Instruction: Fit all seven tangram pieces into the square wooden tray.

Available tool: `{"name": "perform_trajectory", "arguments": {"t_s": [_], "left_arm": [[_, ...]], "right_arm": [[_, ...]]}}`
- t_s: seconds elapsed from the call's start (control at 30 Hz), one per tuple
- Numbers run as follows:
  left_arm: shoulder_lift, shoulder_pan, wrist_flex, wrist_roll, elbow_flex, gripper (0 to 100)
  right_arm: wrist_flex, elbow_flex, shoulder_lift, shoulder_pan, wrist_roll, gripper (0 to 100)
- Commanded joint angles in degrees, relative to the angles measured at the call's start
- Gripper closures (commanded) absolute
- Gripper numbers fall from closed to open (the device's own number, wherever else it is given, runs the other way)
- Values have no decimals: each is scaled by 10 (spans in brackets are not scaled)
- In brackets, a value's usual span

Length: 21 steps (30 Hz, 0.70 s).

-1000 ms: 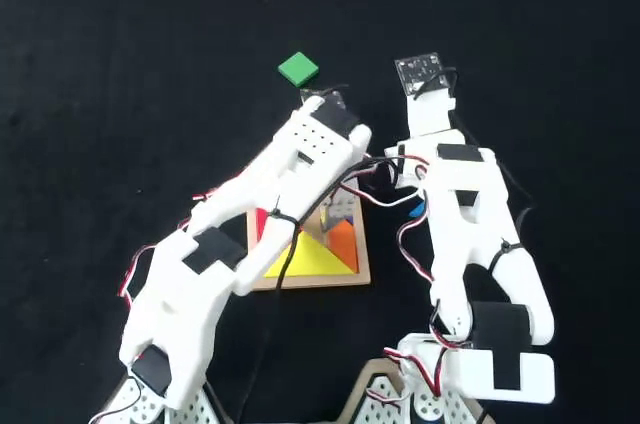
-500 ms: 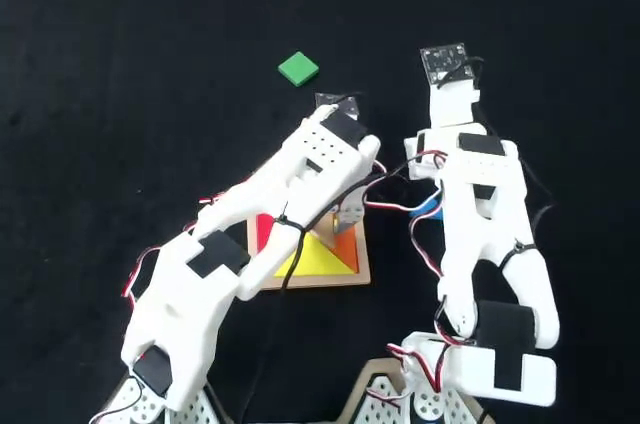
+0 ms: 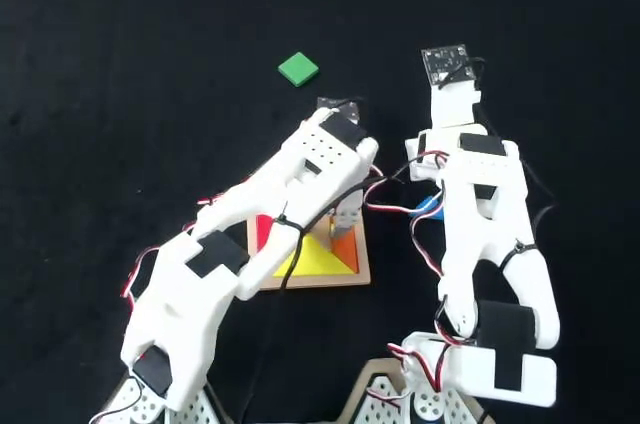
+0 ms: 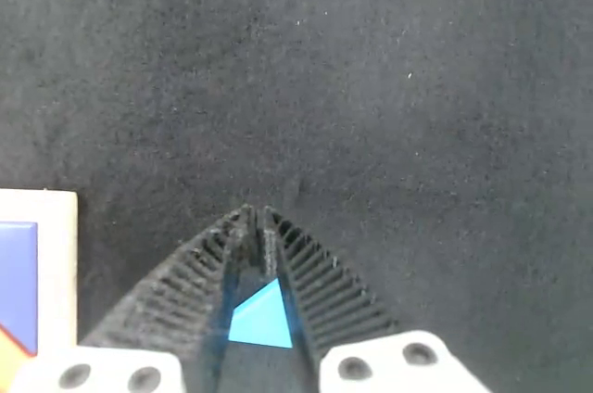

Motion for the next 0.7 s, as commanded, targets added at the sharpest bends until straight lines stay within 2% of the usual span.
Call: {"name": "perform_trajectory", "arguments": {"t_s": [0.0,0.17,0.47,0.67], "left_arm": [[-40,-41,4,-18,-6,813],[-40,-40,1,-25,-9,758],[-40,-40,4,-46,-23,762],[-43,-45,12,-98,-78,786]], "right_arm": [[4,-43,-2,9,-2,987],[4,-42,-2,9,-2,987],[4,-42,-2,9,-2,987],[2,-41,-1,9,-2,987]]}}
